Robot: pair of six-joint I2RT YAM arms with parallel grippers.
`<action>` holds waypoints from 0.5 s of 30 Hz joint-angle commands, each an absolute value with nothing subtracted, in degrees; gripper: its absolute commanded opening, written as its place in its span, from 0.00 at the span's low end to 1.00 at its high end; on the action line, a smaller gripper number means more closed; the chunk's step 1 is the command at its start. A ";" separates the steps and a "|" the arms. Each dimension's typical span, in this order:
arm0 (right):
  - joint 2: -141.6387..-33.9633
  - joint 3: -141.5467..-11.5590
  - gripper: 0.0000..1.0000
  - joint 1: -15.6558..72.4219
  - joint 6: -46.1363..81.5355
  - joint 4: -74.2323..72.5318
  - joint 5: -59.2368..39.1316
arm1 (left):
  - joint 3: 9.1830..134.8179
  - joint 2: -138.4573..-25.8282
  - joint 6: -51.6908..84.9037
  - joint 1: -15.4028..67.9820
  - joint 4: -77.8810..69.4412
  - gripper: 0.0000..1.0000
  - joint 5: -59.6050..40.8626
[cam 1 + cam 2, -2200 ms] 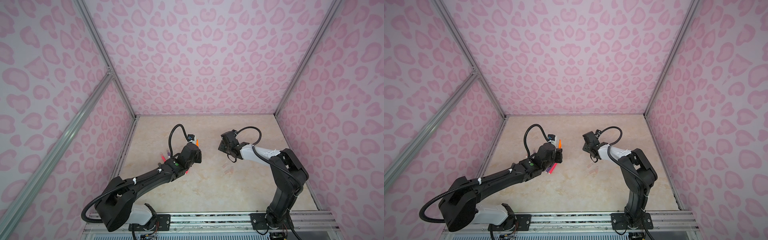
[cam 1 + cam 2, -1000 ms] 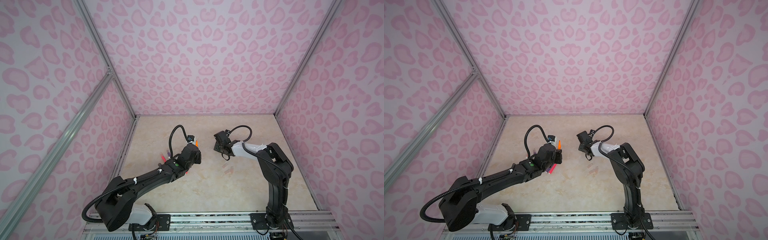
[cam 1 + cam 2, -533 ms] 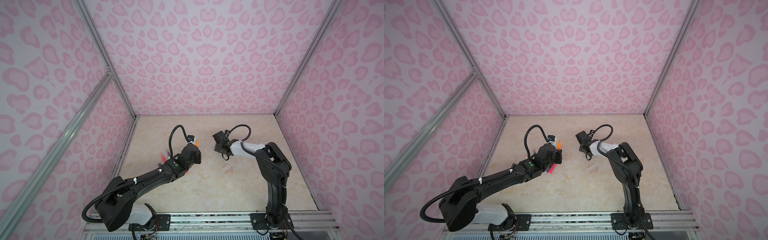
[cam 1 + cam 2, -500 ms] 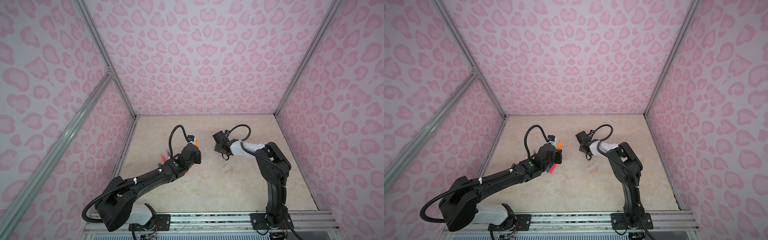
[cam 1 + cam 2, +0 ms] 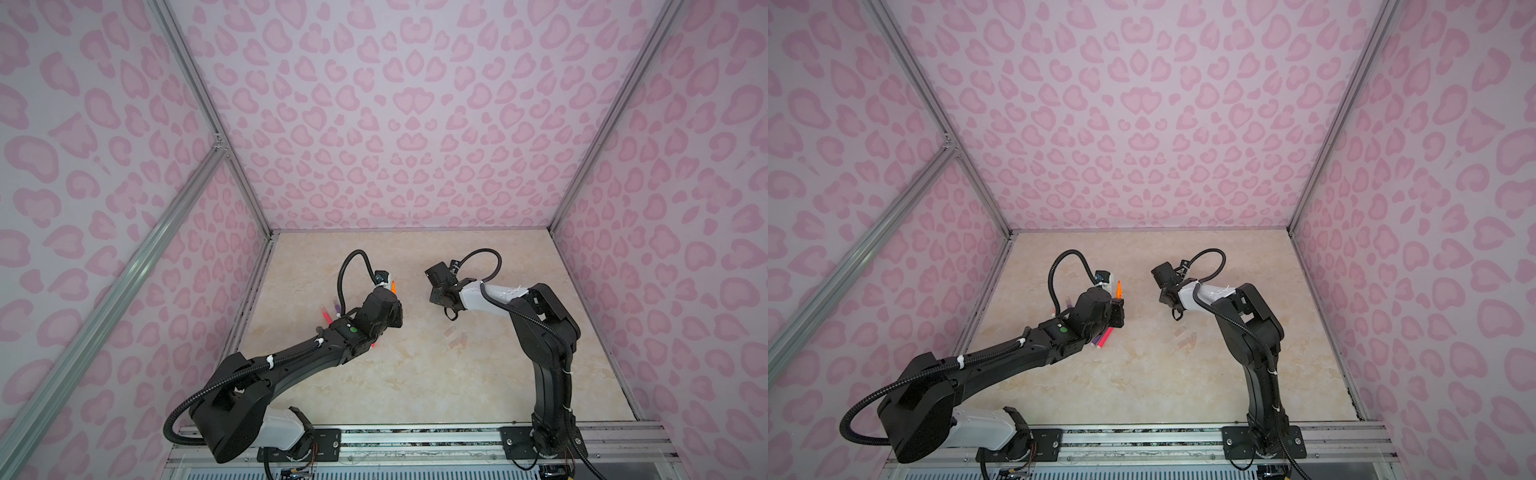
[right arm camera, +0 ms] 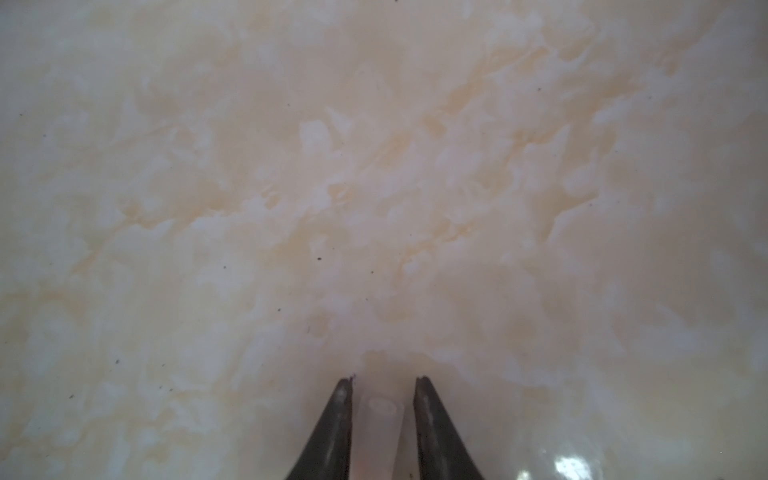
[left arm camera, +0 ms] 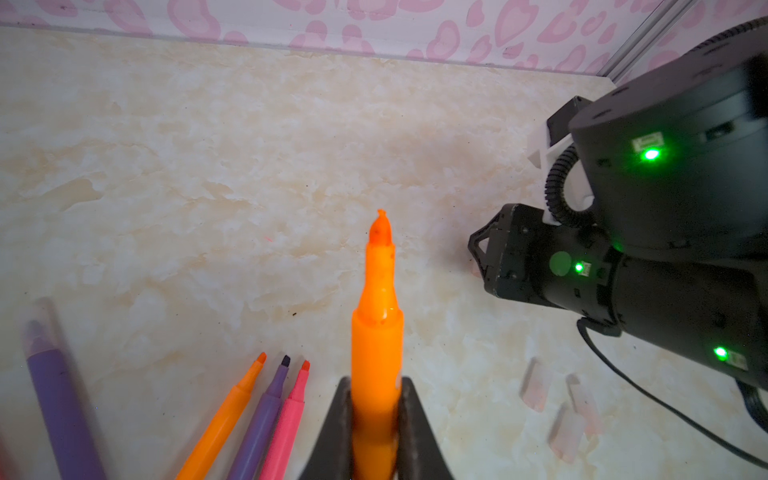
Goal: Insert the pens into the pen caps
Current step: 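Close the right gripper around the pink cap while the left holds the marker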
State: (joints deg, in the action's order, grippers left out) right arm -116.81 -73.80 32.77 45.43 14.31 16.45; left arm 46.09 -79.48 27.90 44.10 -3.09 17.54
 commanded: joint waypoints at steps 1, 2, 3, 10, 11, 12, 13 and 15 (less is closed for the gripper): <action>-116.60 -73.00 0.34 33.14 45.61 14.87 15.82 | 46.58 -79.01 28.04 44.03 -3.82 0.03 17.71; -116.39 -72.88 0.36 33.26 45.62 14.79 15.91 | 46.65 -79.10 27.95 44.03 -3.81 0.03 17.67; -116.12 -72.70 0.36 33.44 45.70 14.64 16.03 | 46.75 -79.10 27.93 44.01 -3.83 0.03 17.71; -116.48 -72.96 0.36 33.84 45.90 14.55 16.20 | 46.81 -79.10 28.04 43.96 -3.68 0.03 17.36; -116.89 -73.49 0.36 33.84 45.87 15.05 16.54 | 46.81 -79.06 28.04 44.02 -3.66 0.03 17.37; -117.58 -74.27 0.35 33.75 46.13 15.98 16.98 | 46.72 -78.94 28.04 43.98 -3.69 0.03 17.41; -117.94 -74.78 0.34 33.77 46.01 16.34 17.13 | 46.76 -78.83 28.03 44.02 -3.69 0.03 17.49; -118.52 -75.10 0.33 33.79 46.05 16.43 16.66 | 46.63 -78.75 27.87 44.02 -3.71 0.03 17.58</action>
